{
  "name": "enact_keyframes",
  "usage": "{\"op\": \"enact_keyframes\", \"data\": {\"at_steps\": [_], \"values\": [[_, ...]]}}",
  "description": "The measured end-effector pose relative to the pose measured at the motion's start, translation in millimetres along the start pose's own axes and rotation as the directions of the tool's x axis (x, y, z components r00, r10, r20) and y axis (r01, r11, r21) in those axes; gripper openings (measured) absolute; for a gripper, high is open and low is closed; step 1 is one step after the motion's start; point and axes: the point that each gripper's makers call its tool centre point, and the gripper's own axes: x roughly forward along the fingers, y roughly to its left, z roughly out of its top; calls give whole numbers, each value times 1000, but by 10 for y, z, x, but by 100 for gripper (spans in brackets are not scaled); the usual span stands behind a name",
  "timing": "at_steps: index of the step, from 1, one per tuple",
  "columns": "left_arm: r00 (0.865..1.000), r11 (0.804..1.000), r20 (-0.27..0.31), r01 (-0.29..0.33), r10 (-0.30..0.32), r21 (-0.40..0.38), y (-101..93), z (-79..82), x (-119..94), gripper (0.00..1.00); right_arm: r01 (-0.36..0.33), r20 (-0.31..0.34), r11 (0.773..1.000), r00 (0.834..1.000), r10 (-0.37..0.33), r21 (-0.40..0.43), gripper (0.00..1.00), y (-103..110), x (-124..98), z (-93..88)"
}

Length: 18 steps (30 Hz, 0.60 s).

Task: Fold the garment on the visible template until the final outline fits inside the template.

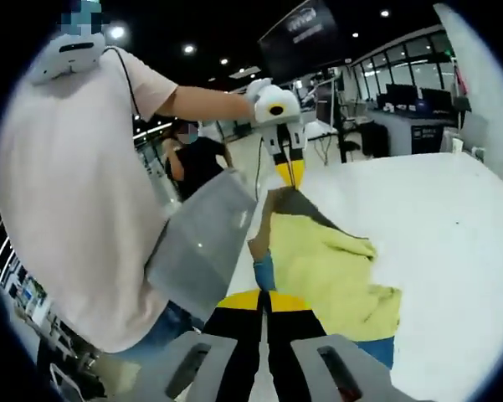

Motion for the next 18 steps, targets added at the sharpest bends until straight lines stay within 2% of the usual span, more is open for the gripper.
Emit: {"op": "enact_keyframes", "data": {"at_steps": [3, 6, 9, 12, 14, 17, 18], "values": [[997, 998, 29, -65, 65, 0, 281, 91, -58, 0, 53, 25, 999, 998, -53, 0, 0, -194, -86, 101], [989, 992, 74, -126, 126, -15, 583, 225, -114, 0, 111, 51, 994, 993, -111, -2, 0, -432, -168, 197], [979, 984, 104, -172, 175, -38, 846, 300, -137, 0, 180, 85, 984, 980, -179, -1, 0, -699, -236, 328], [971, 977, 114, -206, 212, -58, 1083, 308, -127, 0, 249, 102, 968, 964, -247, -14, 0, -979, -307, 426], [965, 972, 127, -222, 231, -82, 1227, 317, -112, 0, 311, 110, 950, 945, -308, -5, 0, -1192, -367, 466], [948, 957, 152, -261, 279, -127, 1465, 325, -102, 0, 368, 118, 930, 924, -365, -9, 0, -1438, -433, 487], [940, 949, 161, -277, 301, -153, 1557, 343, -93, 0, 386, 124, 923, 915, -384, 16, 0, -1531, -458, 492]]}}
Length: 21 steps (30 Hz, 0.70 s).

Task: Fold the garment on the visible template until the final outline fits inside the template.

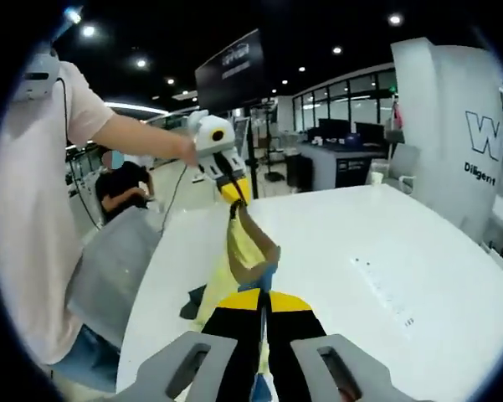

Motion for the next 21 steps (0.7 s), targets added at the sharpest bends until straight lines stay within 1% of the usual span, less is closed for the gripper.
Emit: {"op": "enact_keyframes", "data": {"at_steps": [1, 3, 4, 6, 7, 8, 9, 10, 11, 13, 14, 15, 16, 17, 18, 19, 21], "values": [[1000, 1000, 7, -6, 6, -8, 47, 9, 28, 0, 19, 2, 1000, 1000, -19, -10, 0, -72, 9, 2], [1000, 999, 12, -24, 25, -25, 161, 5, 106, 0, 68, 9, 998, 998, -67, -4, 0, -252, 32, -8], [999, 999, 14, -40, 40, -28, 231, 1, 158, 0, 103, 12, 995, 995, -103, 0, 0, -367, 47, -20], [998, 997, 15, -68, 69, -47, 358, -12, 256, 0, 150, 6, 989, 989, -150, -3, 0, -543, 83, -59], [997, 996, 14, -77, 78, -50, 408, -19, 295, 0, 163, 10, 987, 986, -164, 3, 0, -599, 102, -65], [996, 995, 15, -83, 84, -57, 453, -26, 340, 0, 193, 11, 981, 981, -193, -8, 0, -686, 114, -78], [996, 994, 15, -92, 93, -63, 494, -34, 386, 0, 207, 4, 978, 978, -207, -2, 0, -745, 132, -107], [994, 992, 11, -104, 105, -67, 522, -36, 429, 0, 207, 2, 978, 978, -207, 24, 0, -796, 176, -145], [993, 991, 4, -116, 117, -70, 565, -57, 504, 0, 218, -5, 976, 976, -217, 31, 0, -843, 207, -181], [990, 986, -7, -142, 141, -85, 628, -93, 623, 1, 269, -49, 963, 962, -269, -5, 0, -994, 256, -307], [988, 984, -15, -153, 152, -87, 650, -115, 670, 1, 263, -42, 964, 964, -261, 32, 0, -1011, 295, -324], [984, 980, -39, -175, 172, -93, 719, -189, 747, 1, 283, -52, 959, 958, -281, 36, 0, -1083, 341, -377], [983, 979, -43, -180, 177, -99, 756, -223, 803, 1, 296, -77, 955, 953, -294, 14, 0, -1128, 365, -436], [980, 975, -56, -195, 190, -104, 789, -265, 847, 1, 298, -84, 954, 952, -296, 22, 0, -1162, 422, -478], [975, 970, -82, -216, 207, -114, 815, -332, 906, 1, 304, -87, 952, 950, -301, 26, 0, -1193, 455, -502], [973, 967, -97, -220, 209, -127, 827, -377, 951, 1, 318, -114, 948, 942, -314, 14, 0, -1252, 496, -571], [966, 962, -124, -243, 227, -126, 868, -464, 1038, 1, 335, -133, 942, 935, -329, 21, 0, -1330, 578, -640]]}}
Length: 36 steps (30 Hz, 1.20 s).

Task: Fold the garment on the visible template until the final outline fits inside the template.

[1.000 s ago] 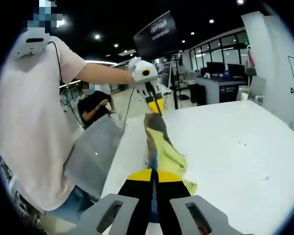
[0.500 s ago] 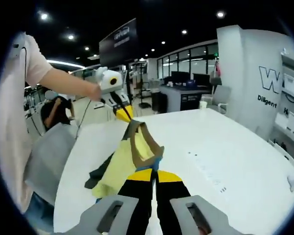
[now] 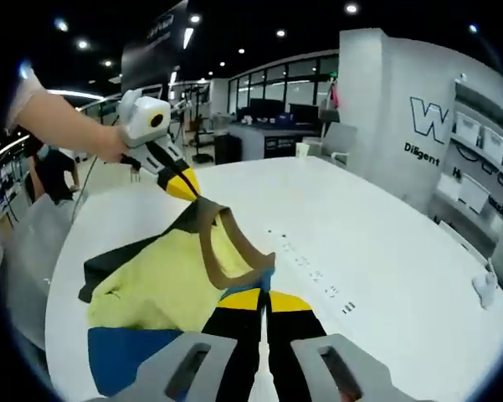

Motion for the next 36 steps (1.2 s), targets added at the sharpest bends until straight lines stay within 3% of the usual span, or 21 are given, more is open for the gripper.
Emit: {"op": "enact_keyframes", "data": {"at_steps": [1, 5, 9, 11, 12, 14, 15, 18, 27, 33, 36], "values": [[1000, 1000, -18, -10, 10, -22, 100, -77, 92, 1, 11, -17, 1000, 1000, -11, -3, 0, -32, 41, -40], [997, 999, -64, -40, 38, -37, 169, -201, 226, 1, 46, -48, 999, 998, -46, -7, 0, -116, 232, -129], [997, 993, -69, -52, 45, -102, 217, -246, 321, 0, 94, -102, 996, 990, -93, 0, 0, -172, 341, -255], [996, 992, -65, -62, 55, -108, 231, -243, 311, 1, 115, -79, 993, 990, -113, 19, 0, -177, 369, -240], [996, 992, -66, -75, 68, -101, 248, -245, 298, 2, 127, -79, 992, 989, -125, 24, 4, -193, 374, -244], [996, 992, -57, -68, 62, -109, 235, -263, 257, 5, 130, -71, 991, 989, -127, 41, 26, -161, 367, -250], [996, 992, -59, -68, 62, -110, 228, -287, 237, 6, 128, -72, 991, 990, -125, 40, 31, -144, 361, -264], [995, 990, -73, -79, 71, -121, 207, -388, 148, 6, 128, -69, 991, 990, -125, 39, 25, -88, 306, -293], [997, 990, -70, -47, 38, -134, -182, -665, -284, 18, 95, -52, 994, 994, -92, 61, 32, 377, 38, -485], [995, 981, -89, -49, 33, -186, -502, -980, -580, 24, 35, -42, 995, 999, -32, 94, 39, 887, -134, -740], [994, 972, -105, -66, 43, -224, -674, -1173, -718, 30, 14, -44, 996, 999, -10, 92, 37, 1110, -216, -862]]}}
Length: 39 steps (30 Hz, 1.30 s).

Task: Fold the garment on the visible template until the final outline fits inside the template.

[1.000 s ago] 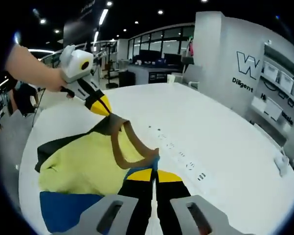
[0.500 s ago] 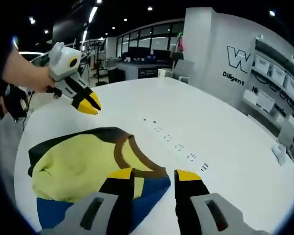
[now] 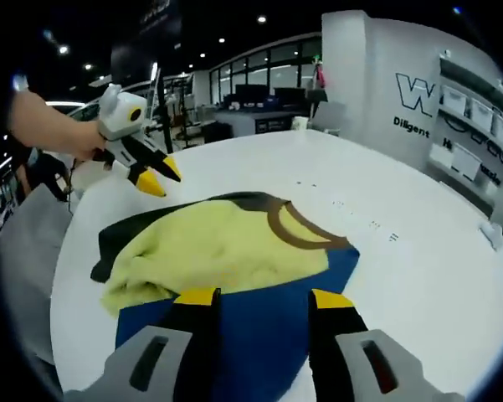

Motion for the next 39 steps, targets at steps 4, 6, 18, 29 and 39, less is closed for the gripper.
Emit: {"op": "enact_keyframes", "data": {"at_steps": [4, 6, 18, 29, 39], "values": [[1000, 1000, -20, 13, -13, -17, -207, -260, -116, 32, -19, 8, 1000, 1000, 19, -5, 38, 267, -113, -135], [999, 999, -25, 24, -25, -33, -326, -360, -163, 33, -24, 13, 1000, 1000, 24, 1, 39, 390, -176, -191], [999, 991, -21, 29, -32, -134, -772, -646, -260, 34, -40, 27, 999, 999, 39, 22, 40, 1046, -430, -555], [997, 983, -65, 22, -34, -181, -902, -830, -200, 28, -21, -69, 999, 997, 18, -48, 28, 1200, -379, -896], [997, 990, -68, -35, 26, -137, -764, -855, -204, 0, 39, -86, 996, 995, -46, -79, 0, 938, -477, -899]]}}
